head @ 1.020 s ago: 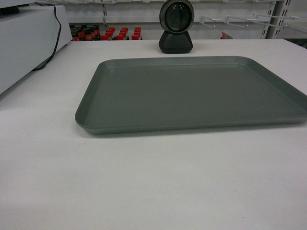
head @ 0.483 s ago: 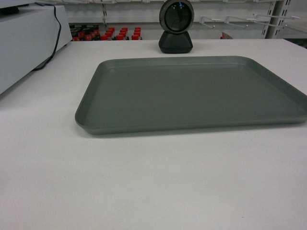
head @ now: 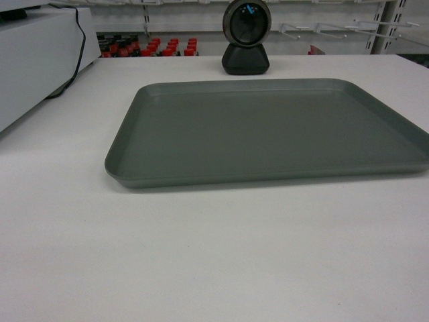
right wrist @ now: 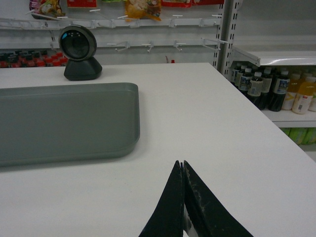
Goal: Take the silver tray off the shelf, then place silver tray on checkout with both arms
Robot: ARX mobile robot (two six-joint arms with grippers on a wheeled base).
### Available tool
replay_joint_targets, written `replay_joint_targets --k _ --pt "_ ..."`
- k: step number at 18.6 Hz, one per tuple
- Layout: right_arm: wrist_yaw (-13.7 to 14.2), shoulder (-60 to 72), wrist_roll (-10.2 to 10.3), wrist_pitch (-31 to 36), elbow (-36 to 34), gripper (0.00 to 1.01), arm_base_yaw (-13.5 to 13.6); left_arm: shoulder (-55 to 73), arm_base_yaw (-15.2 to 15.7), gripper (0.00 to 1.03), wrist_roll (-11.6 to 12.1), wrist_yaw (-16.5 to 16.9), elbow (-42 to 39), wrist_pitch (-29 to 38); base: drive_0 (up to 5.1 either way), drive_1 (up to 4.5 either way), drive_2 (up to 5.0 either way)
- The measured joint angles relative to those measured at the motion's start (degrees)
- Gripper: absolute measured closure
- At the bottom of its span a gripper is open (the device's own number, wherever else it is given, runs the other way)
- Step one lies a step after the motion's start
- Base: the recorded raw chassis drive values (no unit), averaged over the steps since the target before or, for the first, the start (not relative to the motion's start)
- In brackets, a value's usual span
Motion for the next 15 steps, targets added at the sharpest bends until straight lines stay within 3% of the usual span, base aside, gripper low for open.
replay_joint_targets --k 5,6,10,12,15 --pt "0.00 -5.33 0.00 -5.27 0.00 0.99 0.00 -4.26 0.00 1.01 0.00 0.00 0.07 -5.11 0.0 0.00 0.0" --pt "0.04 -6.43 0.00 -6.10 0.00 0.99 0.00 -9.64 0.00 1.01 0.02 0.17 0.04 -12.92 0.0 0.00 0.0" --pt "-0.02 -9.40 0.00 -9.14 0.00 0.99 0.00 -12.55 0.00 1.01 0.02 0.02 0.04 -13.81 0.0 0.00 0.0" --pt "-0.15 -16.87 0.00 -19.37 0.04 0.99 0.00 -12.55 0.00 1.01 0.02 -0.07 0.04 -13.66 0.0 0.00 0.0" --pt "-0.13 -18.67 0.00 -19.41 0.04 0.99 0.00 -12.55 0.00 1.01 0.02 0.00 0.04 -13.55 0.0 0.00 0.0"
